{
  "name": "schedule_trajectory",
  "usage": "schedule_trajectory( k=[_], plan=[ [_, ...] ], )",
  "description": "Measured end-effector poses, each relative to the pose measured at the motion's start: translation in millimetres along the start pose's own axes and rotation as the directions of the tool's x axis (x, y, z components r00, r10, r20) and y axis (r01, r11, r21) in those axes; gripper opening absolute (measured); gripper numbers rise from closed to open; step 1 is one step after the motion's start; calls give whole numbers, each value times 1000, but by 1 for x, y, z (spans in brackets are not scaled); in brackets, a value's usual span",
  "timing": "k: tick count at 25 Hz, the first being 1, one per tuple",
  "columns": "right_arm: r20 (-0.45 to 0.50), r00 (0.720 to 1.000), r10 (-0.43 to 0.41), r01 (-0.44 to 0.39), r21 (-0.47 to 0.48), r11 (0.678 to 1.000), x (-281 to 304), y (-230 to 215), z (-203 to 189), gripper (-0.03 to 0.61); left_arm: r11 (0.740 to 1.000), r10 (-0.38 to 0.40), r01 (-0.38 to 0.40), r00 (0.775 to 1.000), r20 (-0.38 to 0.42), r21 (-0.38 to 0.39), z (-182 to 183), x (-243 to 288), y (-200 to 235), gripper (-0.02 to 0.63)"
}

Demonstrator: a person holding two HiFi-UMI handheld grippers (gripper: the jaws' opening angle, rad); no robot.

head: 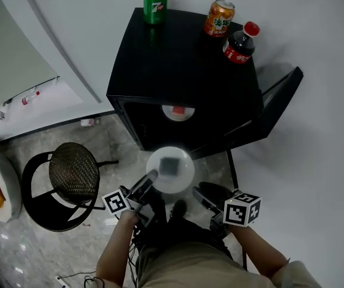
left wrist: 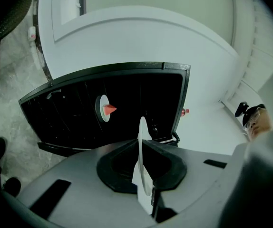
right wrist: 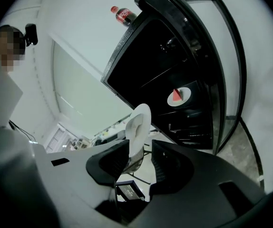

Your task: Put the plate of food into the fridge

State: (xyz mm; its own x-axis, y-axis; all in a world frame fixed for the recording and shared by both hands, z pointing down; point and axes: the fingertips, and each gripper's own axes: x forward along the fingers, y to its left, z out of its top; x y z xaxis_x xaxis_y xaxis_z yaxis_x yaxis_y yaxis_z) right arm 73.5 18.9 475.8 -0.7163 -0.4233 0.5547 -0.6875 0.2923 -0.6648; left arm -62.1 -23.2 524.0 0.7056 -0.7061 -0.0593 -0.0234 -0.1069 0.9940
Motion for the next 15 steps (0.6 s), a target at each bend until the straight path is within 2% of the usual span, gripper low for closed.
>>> schedule_trajectory(
  k=[2,3,4,9,15],
  plan=[
    [-7,1000,-5,4,-33,999,0,1,-3,143,1000,-5,4,1000,14,10,4,5,6,18],
    [-12,1000,-2,1,-45,999,1,1,-4,117,1000,-6,6,1000,20,13,6,8,10,18],
    [-19,1000,2,-3,-54,999,2,2,-6,28,1000,-6,6,1000,24,17,8,10,13,18],
    [-62,998,26,-32,-91,995,13,8,-18,21,1000,6,-6,999,38,25,11,14,36,18],
    [-82,994,72,-78,-74,994,26,7,-29,21,999,48,-48,996,75,-6,13,13,77,18]
  ],
)
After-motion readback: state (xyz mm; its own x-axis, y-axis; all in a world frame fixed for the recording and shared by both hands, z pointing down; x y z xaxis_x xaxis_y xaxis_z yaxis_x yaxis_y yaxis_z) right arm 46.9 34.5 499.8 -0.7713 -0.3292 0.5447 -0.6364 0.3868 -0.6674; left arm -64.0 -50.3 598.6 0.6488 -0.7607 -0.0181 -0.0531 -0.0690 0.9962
